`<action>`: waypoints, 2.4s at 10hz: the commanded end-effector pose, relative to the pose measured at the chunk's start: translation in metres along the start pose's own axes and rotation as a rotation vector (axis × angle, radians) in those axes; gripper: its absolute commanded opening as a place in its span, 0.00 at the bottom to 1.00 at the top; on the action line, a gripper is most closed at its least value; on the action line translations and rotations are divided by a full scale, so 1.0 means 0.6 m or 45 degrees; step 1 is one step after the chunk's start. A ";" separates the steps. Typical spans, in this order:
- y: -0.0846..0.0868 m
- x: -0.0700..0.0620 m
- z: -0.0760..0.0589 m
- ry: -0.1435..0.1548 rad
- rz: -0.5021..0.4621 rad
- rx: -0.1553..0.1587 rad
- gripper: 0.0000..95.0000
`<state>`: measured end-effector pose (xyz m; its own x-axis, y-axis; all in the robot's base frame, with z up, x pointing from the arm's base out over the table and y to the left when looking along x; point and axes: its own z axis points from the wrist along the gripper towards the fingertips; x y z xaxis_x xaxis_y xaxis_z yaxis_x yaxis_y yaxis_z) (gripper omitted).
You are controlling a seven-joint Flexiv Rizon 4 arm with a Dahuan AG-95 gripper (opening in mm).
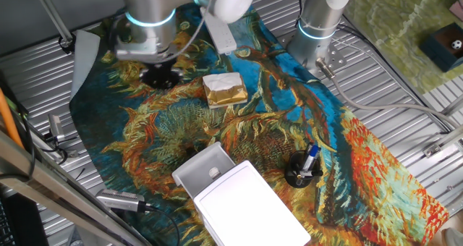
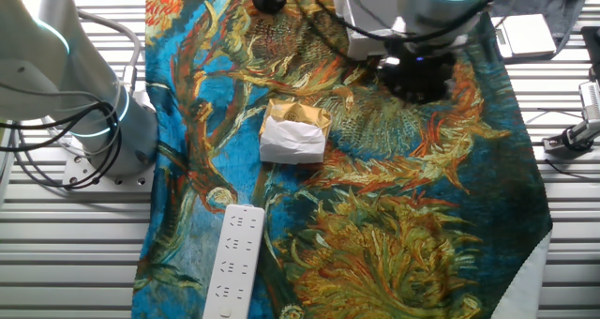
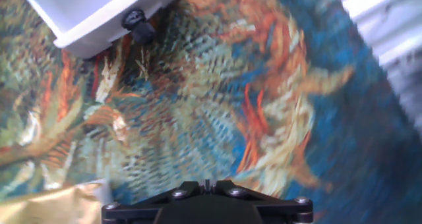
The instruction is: Grasp the handle and close the drawer
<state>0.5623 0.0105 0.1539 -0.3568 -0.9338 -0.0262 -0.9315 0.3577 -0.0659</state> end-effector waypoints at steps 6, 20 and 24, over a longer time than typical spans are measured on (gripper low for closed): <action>-0.034 -0.097 0.048 -0.079 -0.216 -0.082 0.00; 0.019 -0.138 0.087 -0.144 -0.188 -0.160 0.00; 0.020 -0.137 0.087 -0.121 -0.206 -0.152 0.00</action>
<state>0.5845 0.0917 0.1035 -0.1970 -0.9725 -0.1239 -0.9803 0.1932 0.0417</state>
